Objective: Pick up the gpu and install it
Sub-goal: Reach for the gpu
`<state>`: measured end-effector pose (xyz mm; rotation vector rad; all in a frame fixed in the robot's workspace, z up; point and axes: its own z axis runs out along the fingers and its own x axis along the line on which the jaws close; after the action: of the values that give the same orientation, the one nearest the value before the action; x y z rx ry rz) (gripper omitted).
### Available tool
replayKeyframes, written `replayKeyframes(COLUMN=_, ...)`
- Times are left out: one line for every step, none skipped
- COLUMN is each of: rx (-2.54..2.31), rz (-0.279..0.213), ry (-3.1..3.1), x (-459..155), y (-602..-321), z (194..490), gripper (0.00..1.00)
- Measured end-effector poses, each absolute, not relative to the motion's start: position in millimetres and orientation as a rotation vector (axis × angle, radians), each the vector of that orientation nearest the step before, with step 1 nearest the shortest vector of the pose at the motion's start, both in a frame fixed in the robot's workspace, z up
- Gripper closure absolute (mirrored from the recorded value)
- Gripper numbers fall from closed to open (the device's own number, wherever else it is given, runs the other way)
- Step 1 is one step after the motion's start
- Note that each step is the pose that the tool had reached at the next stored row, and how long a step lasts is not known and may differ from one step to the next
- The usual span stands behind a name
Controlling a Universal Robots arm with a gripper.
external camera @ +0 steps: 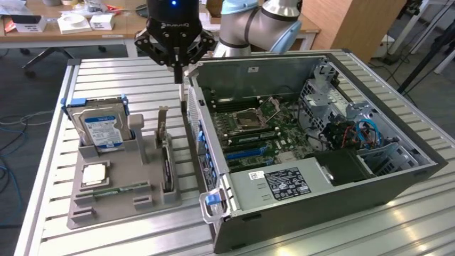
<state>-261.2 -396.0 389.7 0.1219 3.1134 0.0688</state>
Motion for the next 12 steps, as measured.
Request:
replayKeyframes(rx=0.122, rz=0.069, ry=3.113, x=-264, y=-396, z=390, gripper=0.90)
replayKeyframes(rx=0.122, rz=0.069, ry=3.113, x=-267, y=-396, z=390, gripper=0.90)
replayKeyframes(rx=0.122, rz=0.069, ry=3.113, x=-269, y=-396, z=390, gripper=0.90)
replayKeyframes(rx=0.122, rz=0.069, ry=3.113, x=-272, y=-396, z=389, gripper=0.90)
replayKeyframes(rx=0.123, rz=0.069, ry=3.113, x=-275, y=-396, z=389, gripper=0.90)
replayKeyframes(rx=0.123, rz=0.069, ry=3.113, x=-278, y=-396, z=389, gripper=0.90)
replayKeyframes(rx=0.123, rz=0.069, ry=3.113, x=-281, y=-396, z=389, gripper=0.90)
replayKeyframes(rx=0.123, rz=0.069, ry=3.113, x=-283, y=-396, z=389, gripper=0.90)
replayKeyframes(rx=0.123, rz=0.069, ry=3.113, x=-286, y=-396, z=389, gripper=0.90)
replayKeyframes(rx=0.123, rz=0.069, ry=3.113, x=-288, y=-396, z=389, gripper=0.90)
replayKeyframes(rx=0.123, rz=0.069, ry=3.113, x=-288, y=-396, z=389, gripper=0.90)
replayKeyframes(rx=0.123, rz=0.069, ry=3.113, x=-288, y=-396, z=389, gripper=0.90)
